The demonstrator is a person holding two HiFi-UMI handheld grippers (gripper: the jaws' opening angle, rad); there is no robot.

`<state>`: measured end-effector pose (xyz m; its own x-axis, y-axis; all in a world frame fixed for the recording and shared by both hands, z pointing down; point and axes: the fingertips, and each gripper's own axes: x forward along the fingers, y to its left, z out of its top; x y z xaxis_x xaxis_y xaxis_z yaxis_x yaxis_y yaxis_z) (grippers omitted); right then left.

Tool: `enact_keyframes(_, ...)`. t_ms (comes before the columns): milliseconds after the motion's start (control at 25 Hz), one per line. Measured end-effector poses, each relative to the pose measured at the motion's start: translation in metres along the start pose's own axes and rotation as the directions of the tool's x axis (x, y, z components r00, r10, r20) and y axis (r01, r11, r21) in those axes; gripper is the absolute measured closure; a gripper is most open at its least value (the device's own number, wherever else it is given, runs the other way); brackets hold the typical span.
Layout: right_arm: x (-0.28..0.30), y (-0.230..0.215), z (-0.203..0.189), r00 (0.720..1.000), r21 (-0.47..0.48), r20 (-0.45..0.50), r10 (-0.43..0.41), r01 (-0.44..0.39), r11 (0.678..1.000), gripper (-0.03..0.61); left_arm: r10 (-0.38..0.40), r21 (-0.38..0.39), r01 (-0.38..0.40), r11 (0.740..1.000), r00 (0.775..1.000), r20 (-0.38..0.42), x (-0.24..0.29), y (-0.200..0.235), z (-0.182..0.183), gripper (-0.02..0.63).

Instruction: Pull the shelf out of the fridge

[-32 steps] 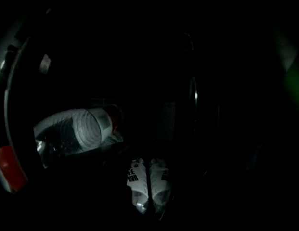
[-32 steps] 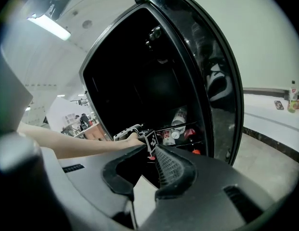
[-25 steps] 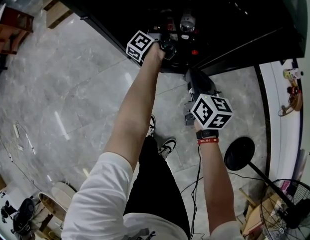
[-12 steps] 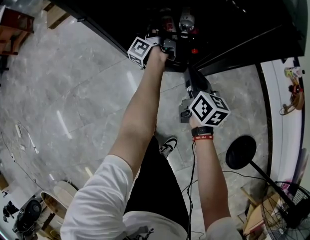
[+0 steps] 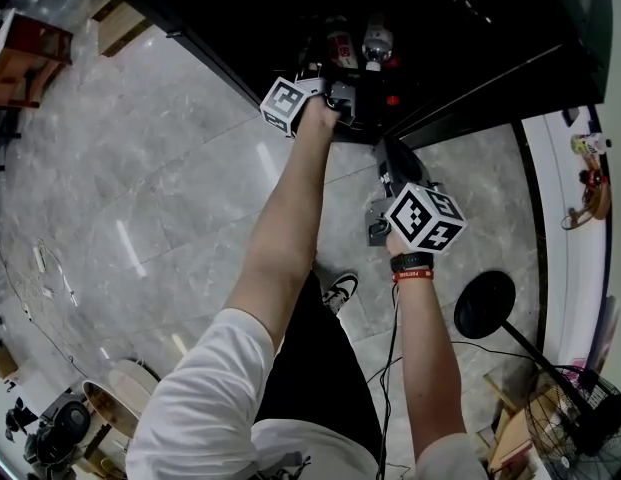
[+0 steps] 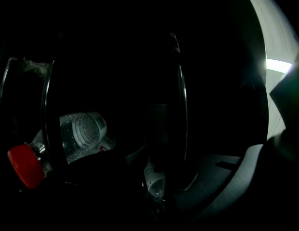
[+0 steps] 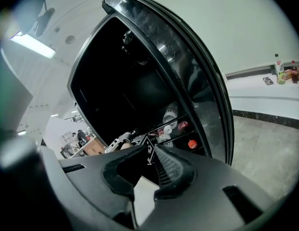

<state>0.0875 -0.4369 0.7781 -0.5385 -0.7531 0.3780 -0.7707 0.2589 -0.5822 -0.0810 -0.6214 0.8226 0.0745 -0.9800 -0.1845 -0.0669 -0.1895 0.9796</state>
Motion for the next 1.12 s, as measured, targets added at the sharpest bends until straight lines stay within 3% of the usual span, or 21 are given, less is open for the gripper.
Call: enact_keyframes(1120, -0.023, 0.007, 0.001, 1.0, -0.036, -0.003, -0.02, 0.02, 0.999, 0.522, 0.012, -0.062, -0.011, 0.998, 1.0, 0.023, -0.04, -0.015, -0.005, 0.574)
